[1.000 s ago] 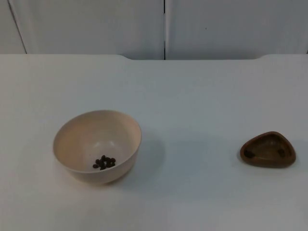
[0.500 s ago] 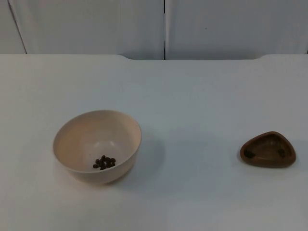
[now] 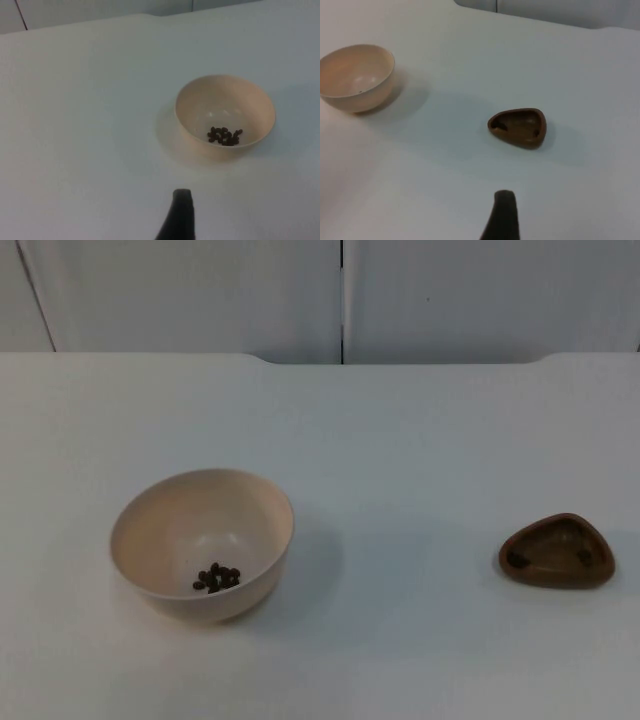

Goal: Pick up the bowl with the left hand and pour the coffee beans from the cup into the bowl with the right hand.

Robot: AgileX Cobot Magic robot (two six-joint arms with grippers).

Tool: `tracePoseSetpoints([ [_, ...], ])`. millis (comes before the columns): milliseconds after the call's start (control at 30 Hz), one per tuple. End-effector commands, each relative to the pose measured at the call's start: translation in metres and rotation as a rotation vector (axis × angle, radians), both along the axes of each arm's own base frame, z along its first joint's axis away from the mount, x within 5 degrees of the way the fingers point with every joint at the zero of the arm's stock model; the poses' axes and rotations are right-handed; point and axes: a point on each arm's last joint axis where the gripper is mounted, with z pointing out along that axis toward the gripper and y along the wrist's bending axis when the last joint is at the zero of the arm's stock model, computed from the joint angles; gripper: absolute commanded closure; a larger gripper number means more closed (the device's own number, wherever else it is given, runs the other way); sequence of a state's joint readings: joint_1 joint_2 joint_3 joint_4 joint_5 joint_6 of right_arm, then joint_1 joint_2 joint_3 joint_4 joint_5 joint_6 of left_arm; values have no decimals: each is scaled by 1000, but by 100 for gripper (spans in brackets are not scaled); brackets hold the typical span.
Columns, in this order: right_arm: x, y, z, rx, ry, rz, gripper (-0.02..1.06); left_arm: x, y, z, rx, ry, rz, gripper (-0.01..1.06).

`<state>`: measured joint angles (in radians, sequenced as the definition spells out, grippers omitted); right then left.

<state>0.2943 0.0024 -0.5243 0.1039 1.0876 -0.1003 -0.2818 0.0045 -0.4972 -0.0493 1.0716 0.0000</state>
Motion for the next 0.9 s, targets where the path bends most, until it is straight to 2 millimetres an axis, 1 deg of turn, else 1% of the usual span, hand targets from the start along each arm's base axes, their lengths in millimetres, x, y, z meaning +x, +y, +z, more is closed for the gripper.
tracePoseSetpoints([
  [0,1,0,-2,-5,-2,-11,39,0,0,-1,-4,1,9,33],
  [100,1,-1,-1,-7,-4,-14,39,0,0,-1,-4,1,9,32],
  [200,1,-2,-2,-9,-3,-28,39,0,0,-1,-6,2,8,29],
  [300,2,-3,-2,-5,-1,-45,39,0,0,-1,-6,2,8,17],
  [367,2,-3,-2,-4,2,-53,39,0,0,-1,-6,2,8,7],
  [400,2,-3,-2,-4,2,-53,39,0,0,-1,-6,2,8,7],
  [433,2,-3,-2,-4,2,-53,37,0,0,-1,-6,2,8,2],
  [467,2,-3,-2,-4,2,-53,35,0,0,-1,-7,2,9,0],
  [500,2,-3,-2,-4,2,-53,30,0,0,-1,-7,2,9,0],
  [567,2,-3,-2,-4,2,-53,17,0,0,-1,-7,2,9,0],
  [600,2,-3,-2,-4,2,-53,17,0,0,-1,-7,2,9,0],
  [633,2,-3,-2,-4,2,-53,9,0,0,-1,-7,2,9,0],
  [667,2,-3,-2,-4,2,-53,-1,0,0,-1,-7,2,9,0],
  [867,2,-3,-2,-4,2,-53,-1,-1,-1,-1,-21,6,1,0],
])
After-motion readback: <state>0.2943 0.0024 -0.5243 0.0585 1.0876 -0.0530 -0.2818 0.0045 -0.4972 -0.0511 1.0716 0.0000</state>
